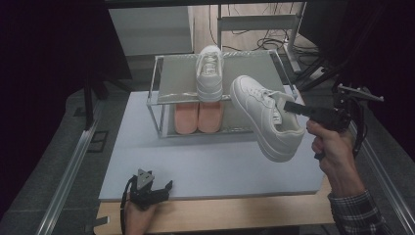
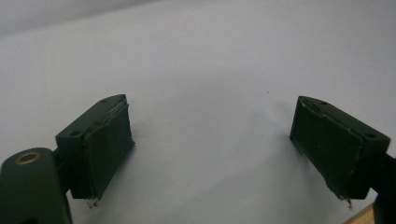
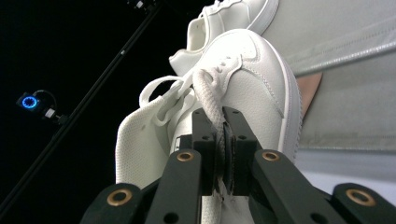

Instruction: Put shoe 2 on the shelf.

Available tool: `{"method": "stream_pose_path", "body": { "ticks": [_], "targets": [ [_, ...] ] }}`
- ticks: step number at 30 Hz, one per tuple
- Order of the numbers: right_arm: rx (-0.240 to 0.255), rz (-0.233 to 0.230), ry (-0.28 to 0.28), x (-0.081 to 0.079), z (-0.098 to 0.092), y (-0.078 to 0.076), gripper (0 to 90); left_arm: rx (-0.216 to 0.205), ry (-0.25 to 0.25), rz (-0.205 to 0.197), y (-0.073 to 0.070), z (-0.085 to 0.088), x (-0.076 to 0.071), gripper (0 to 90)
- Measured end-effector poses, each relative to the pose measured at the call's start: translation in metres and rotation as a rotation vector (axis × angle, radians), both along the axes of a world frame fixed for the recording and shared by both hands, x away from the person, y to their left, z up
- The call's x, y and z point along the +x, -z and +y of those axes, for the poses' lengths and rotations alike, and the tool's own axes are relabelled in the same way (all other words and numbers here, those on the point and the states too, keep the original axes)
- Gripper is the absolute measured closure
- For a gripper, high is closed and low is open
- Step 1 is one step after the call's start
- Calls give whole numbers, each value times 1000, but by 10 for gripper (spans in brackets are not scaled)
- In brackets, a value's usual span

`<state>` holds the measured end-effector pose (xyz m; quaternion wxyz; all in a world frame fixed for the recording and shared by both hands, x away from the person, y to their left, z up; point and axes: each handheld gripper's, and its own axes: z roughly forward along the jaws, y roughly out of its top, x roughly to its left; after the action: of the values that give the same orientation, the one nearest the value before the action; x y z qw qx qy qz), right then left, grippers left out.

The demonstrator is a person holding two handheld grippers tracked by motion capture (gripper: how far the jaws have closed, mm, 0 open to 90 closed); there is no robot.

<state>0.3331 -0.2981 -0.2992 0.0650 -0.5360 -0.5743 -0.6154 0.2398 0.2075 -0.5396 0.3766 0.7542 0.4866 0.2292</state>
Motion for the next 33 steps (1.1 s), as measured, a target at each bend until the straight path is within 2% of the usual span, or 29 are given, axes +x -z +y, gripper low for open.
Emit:
{"method": "stream_pose_path", "body": {
  "ticks": [14,25,33],
  "targets": [
    [6,8,91,33,11,0,843,0,0,0,0,0,0,126],
    [11,32,150,59,24,2,842,-1,1,0,0,0,0,126],
    [-8,35,183,76,38,3,841,0,1,-1,0,0,0,125]
  ]
}}
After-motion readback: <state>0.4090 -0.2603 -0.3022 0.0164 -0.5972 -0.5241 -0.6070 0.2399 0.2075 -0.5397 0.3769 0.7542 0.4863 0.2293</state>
